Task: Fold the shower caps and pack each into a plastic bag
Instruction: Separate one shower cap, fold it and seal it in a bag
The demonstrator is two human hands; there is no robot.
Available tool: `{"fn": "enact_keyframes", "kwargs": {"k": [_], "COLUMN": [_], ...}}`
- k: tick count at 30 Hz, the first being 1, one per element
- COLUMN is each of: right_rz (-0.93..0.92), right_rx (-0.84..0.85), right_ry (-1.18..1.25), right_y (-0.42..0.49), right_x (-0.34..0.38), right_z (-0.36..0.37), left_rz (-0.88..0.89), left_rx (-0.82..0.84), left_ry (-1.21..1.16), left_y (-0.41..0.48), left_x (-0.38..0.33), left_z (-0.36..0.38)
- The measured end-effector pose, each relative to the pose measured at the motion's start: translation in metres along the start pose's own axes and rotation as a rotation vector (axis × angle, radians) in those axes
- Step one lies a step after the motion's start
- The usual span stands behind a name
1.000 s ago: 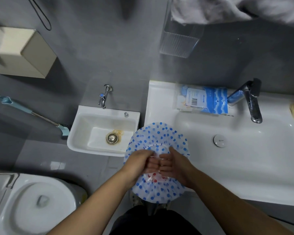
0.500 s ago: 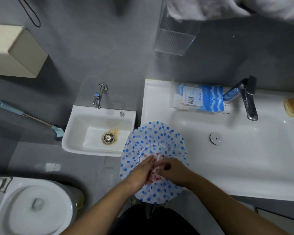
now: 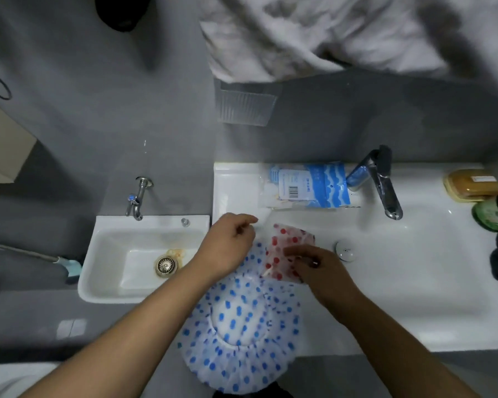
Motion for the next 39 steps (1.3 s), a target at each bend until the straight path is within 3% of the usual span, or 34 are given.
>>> {"fn": "enact_keyframes", "kwargs": {"k": [2,5,11,17,24,27,31,34,39], "right_rz": [-0.003,-0.023,-0.075,-0.118,-0.456,-0.614,-0.855,-0.926,-0.953], "right_rx": [-0.088,-0.185,-0.192,-0.164,-0.228,-0.187,-0.252,-0.229,-0.157], "right_ry": [0.014,-0.015,-0.028,0.013,-0.080,-0.065,-0.117,-0.186,-0.244], "right_y": [0.017,0.040,0.061,0.062,0.036,0.010,-0.029,-0.046,-0.071], "right_x": [0.003,0.009,0.014,0.024,0.069,0.102,0.142,0.158,0.163], "right_z": [-0.018,-0.041,-0.068,-0.078,-0.092,-0.091,-0.087,-0.083,-0.070], "left_rz": [0.016,-0.121,-0.272,-0.195,0.011,0.077,0.050,0.008,-0.030], "left_rx": [0.139,0.272,0.258,-0.053,-0.430,-0.347,-0.100,0.035,0.118], "left_ry": [0.164,0.316,0.462,0.338,-0.265,-0.401,-0.537,-0.551,-0.451], "left_y": [0.037,0.076,0.116,0.112,0.087,0.075,0.059,0.044,0.016], "left_x": [0.005,0.017,0.035,0.033,-0.031,-0.068,-0.108,-0.127,-0.140], "left_z": [0.023,0.054,0.076,0.066,0.036,0.019,-0.012,-0.037,-0.066]}}
Point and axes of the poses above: each hand's wrist, its own y-axis towards the middle knuckle, its own z-axis out of the palm, x = y × z, the point moved 2 cm from there along y, towards the middle knuckle, and after that the axes turned 15 degrees about z, right-handed, at the moved point
